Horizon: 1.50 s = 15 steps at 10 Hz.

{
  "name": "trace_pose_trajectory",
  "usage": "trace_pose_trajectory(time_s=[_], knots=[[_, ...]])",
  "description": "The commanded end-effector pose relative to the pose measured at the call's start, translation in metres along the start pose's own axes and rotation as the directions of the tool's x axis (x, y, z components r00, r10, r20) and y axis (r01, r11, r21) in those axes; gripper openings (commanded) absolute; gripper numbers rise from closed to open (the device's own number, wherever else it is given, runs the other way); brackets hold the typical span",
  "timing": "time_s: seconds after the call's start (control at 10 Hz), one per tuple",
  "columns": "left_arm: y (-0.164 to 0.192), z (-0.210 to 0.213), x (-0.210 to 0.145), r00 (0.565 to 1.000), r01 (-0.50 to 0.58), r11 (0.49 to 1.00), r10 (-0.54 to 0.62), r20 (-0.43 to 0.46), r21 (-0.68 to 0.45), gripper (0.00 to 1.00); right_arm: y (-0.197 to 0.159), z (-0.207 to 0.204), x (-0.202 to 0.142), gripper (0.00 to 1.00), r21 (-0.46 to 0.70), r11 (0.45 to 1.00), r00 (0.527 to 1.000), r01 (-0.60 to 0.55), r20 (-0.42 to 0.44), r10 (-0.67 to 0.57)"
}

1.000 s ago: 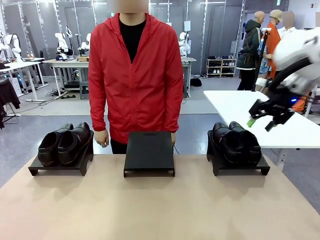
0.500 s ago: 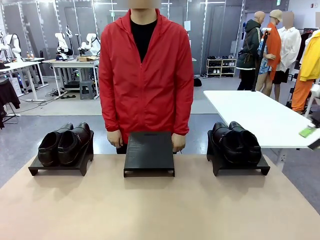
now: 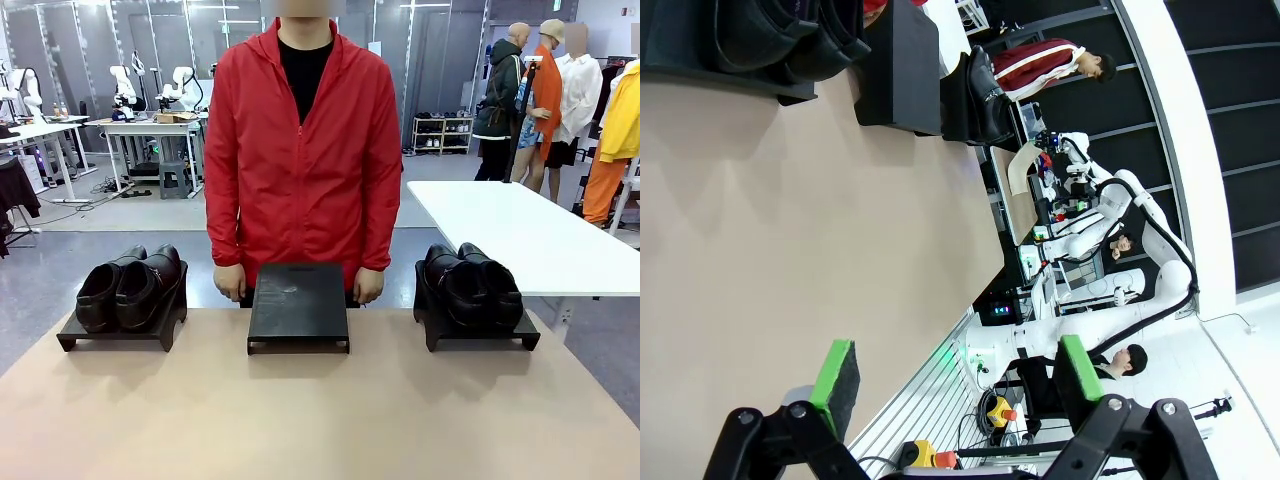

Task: Place the shoes on the stand as instructed by the person.
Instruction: Pick up another pair of Shoes and place it on the Shoes Stand indicated by the person.

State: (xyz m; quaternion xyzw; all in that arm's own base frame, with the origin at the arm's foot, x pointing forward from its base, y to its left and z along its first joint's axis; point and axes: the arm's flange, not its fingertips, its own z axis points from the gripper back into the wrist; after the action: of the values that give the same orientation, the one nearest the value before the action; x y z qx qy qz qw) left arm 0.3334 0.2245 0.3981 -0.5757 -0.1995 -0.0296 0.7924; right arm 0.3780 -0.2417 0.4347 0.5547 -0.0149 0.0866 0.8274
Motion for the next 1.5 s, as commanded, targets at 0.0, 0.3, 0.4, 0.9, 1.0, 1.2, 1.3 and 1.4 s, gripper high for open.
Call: trace_pose_trajectory(time_s=[0.0, 0.3, 0.4, 0.9, 1.0, 1.2, 1.3, 1.4], knots=[[-0.004, 0.0, -0.004, 1.0, 0.013, 1.0, -0.013, -0.005, -0.007, 1.0, -0.014, -0.006, 0.027, 0.84, 0.057, 0.994, 0.995, 0.094, 0.029, -0.096], [-0.004, 0.0, -0.004, 1.0, 0.013, 1.0, -0.013, -0.005, -0.007, 1.0, 0.0, 0.0, 0.0, 0.84, 0.0, 1.0, 1.0, 0.0, 0.0, 0.0], [-0.004, 0.0, -0.004, 1.0, 0.013, 1.0, -0.013, -0.005, -0.007, 1.0, 0.0, 0.0, 0.0, 0.84, 0.0, 1.0, 1.0, 0.0, 0.0, 0.0], [-0.004, 0.0, -0.004, 1.0, 0.013, 1.0, -0.013, -0.005, -0.007, 1.0, 0.0, 0.0, 0.0, 0.84, 0.0, 1.0, 1.0, 0.0, 0.0, 0.0], [-0.004, 0.0, -0.004, 1.0, 0.013, 1.0, -0.013, -0.005, -0.007, 1.0, 0.0, 0.0, 0.0, 0.84, 0.0, 1.0, 1.0, 0.0, 0.0, 0.0], [-0.004, 0.0, -0.004, 1.0, 0.013, 1.0, -0.013, -0.005, -0.007, 1.0, 0.0, 0.0, 0.0, 0.84, 0.0, 1.0, 1.0, 0.0, 0.0, 0.0], [-0.004, 0.0, -0.004, 1.0, 0.013, 1.0, -0.013, -0.005, -0.007, 1.0, 0.0, 0.0, 0.0, 0.84, 0.0, 1.0, 1.0, 0.0, 0.0, 0.0], [-0.004, 0.0, -0.004, 1.0, 0.013, 1.0, -0.013, -0.005, -0.007, 1.0, 0.0, 0.0, 0.0, 0.84, 0.0, 1.0, 1.0, 0.0, 0.0, 0.0]])
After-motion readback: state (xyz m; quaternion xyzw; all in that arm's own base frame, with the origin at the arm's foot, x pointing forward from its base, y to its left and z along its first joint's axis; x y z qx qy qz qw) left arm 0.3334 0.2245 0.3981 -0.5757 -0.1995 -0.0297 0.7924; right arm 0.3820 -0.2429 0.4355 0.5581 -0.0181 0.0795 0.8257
